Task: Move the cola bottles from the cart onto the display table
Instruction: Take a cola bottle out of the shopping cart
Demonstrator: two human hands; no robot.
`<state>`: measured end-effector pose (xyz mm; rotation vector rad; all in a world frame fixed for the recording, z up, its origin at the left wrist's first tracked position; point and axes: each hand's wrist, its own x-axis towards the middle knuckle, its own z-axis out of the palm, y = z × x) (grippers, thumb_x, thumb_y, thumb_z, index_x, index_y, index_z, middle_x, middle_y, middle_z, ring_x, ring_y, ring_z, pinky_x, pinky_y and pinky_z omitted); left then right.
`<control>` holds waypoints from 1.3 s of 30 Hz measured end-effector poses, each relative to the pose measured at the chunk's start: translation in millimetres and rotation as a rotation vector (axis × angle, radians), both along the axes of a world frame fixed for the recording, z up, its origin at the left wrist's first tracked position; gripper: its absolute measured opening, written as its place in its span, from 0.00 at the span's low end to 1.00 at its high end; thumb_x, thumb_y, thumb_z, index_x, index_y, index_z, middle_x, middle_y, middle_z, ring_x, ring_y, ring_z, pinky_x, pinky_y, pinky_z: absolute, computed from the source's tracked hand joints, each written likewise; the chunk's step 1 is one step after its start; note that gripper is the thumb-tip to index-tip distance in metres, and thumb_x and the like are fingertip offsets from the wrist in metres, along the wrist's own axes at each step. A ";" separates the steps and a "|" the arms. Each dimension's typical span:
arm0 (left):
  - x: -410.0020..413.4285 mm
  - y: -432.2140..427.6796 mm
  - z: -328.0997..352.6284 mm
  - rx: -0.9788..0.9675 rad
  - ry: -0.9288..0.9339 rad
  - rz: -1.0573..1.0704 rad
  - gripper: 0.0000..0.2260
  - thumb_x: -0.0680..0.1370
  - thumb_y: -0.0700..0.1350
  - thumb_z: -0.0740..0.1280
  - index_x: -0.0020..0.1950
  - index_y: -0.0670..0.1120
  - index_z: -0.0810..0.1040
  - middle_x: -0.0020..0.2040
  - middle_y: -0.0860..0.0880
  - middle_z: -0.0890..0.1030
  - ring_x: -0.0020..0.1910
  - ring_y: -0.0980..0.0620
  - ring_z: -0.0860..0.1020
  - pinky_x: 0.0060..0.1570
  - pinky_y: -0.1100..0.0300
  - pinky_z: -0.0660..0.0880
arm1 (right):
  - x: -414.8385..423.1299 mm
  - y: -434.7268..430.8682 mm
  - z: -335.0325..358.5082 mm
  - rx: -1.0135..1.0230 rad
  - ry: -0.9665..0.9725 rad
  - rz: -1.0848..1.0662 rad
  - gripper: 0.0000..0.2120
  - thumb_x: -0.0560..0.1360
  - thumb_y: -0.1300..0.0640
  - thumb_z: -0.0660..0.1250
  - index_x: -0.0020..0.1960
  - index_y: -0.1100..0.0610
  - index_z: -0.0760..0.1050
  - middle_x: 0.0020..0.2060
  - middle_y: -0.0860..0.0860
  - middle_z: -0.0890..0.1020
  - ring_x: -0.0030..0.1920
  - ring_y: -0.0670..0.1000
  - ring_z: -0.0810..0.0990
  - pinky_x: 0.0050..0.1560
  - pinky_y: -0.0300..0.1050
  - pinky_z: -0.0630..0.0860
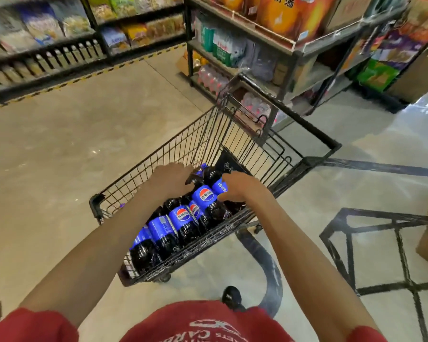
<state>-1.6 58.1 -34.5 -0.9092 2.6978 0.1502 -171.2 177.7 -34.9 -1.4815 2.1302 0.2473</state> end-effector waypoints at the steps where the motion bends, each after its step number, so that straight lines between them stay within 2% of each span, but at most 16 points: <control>1: -6.4 1.5 -3.8 0.014 -0.002 0.037 0.21 0.81 0.57 0.62 0.71 0.48 0.69 0.57 0.46 0.78 0.58 0.45 0.77 0.46 0.53 0.70 | -9.9 -3.5 -3.5 0.007 -0.014 0.022 0.30 0.77 0.42 0.69 0.73 0.55 0.67 0.75 0.57 0.68 0.70 0.60 0.72 0.65 0.56 0.73; 4: -20.4 8.7 -23.3 0.050 -0.020 0.135 0.18 0.81 0.56 0.63 0.67 0.48 0.72 0.55 0.47 0.79 0.56 0.45 0.78 0.44 0.54 0.70 | -34.9 -13.7 -16.2 0.037 -0.052 0.106 0.33 0.78 0.42 0.69 0.77 0.55 0.64 0.74 0.57 0.70 0.71 0.60 0.71 0.66 0.56 0.73; 8: -33.2 16.0 -52.6 0.188 -0.029 0.262 0.17 0.80 0.54 0.65 0.65 0.46 0.74 0.56 0.44 0.79 0.57 0.43 0.77 0.49 0.51 0.75 | -56.7 -29.9 -38.2 0.073 -0.091 0.170 0.31 0.78 0.44 0.69 0.75 0.57 0.66 0.71 0.57 0.72 0.68 0.60 0.73 0.65 0.56 0.74; 10: -36.4 11.9 -66.0 0.224 -0.029 0.319 0.17 0.80 0.54 0.65 0.65 0.46 0.73 0.56 0.45 0.79 0.57 0.42 0.77 0.49 0.51 0.74 | -62.7 -39.6 -50.9 0.097 -0.113 0.206 0.29 0.78 0.44 0.69 0.74 0.56 0.67 0.71 0.56 0.73 0.68 0.59 0.73 0.65 0.56 0.73; 14: -45.2 -3.5 -88.9 0.263 -0.041 0.388 0.16 0.81 0.54 0.65 0.63 0.45 0.73 0.56 0.45 0.79 0.57 0.43 0.76 0.47 0.51 0.72 | -68.9 -58.5 -77.9 0.157 -0.154 0.239 0.25 0.79 0.46 0.68 0.71 0.56 0.70 0.68 0.56 0.75 0.67 0.59 0.74 0.62 0.53 0.73; 18: -53.3 -24.3 -123.3 0.363 -0.020 0.468 0.16 0.80 0.54 0.65 0.63 0.45 0.74 0.56 0.45 0.79 0.56 0.43 0.77 0.51 0.48 0.77 | -72.9 -79.5 -111.4 0.223 -0.141 0.251 0.23 0.78 0.47 0.68 0.68 0.57 0.71 0.65 0.57 0.77 0.64 0.59 0.76 0.55 0.50 0.73; 23: -61.5 -52.3 -170.8 0.460 -0.004 0.577 0.17 0.79 0.54 0.66 0.63 0.45 0.74 0.53 0.44 0.79 0.50 0.44 0.77 0.44 0.52 0.72 | -72.1 -104.7 -159.6 0.284 -0.161 0.223 0.22 0.78 0.49 0.67 0.68 0.57 0.70 0.65 0.58 0.76 0.64 0.60 0.75 0.54 0.50 0.72; 28: -69.1 -73.6 -212.8 0.596 0.031 0.740 0.19 0.80 0.53 0.67 0.65 0.42 0.73 0.58 0.40 0.79 0.55 0.39 0.78 0.50 0.49 0.75 | -68.0 -124.9 -206.4 0.329 -0.195 0.161 0.24 0.76 0.49 0.67 0.68 0.58 0.71 0.66 0.60 0.76 0.65 0.62 0.75 0.60 0.55 0.75; 33: -78.5 -86.7 -246.4 0.702 0.121 0.910 0.23 0.81 0.54 0.67 0.68 0.40 0.70 0.60 0.38 0.78 0.52 0.40 0.76 0.53 0.47 0.75 | -65.3 -134.8 -244.6 0.331 -0.223 0.049 0.29 0.77 0.47 0.69 0.72 0.60 0.66 0.68 0.62 0.73 0.68 0.64 0.72 0.63 0.57 0.73; 36: -86.0 -91.1 -262.5 0.734 0.143 0.976 0.26 0.81 0.54 0.67 0.71 0.39 0.68 0.63 0.38 0.77 0.58 0.38 0.77 0.50 0.49 0.73 | -61.0 -135.4 -264.4 0.314 -0.240 0.008 0.31 0.78 0.49 0.69 0.73 0.64 0.62 0.69 0.64 0.70 0.68 0.66 0.72 0.63 0.57 0.72; 39: -90.2 -94.4 -280.6 0.751 0.219 1.097 0.30 0.79 0.56 0.69 0.73 0.40 0.66 0.61 0.40 0.79 0.59 0.38 0.78 0.49 0.53 0.73 | -54.4 -133.3 -282.8 0.304 -0.267 -0.039 0.33 0.78 0.51 0.71 0.73 0.65 0.60 0.69 0.65 0.69 0.68 0.66 0.73 0.63 0.56 0.72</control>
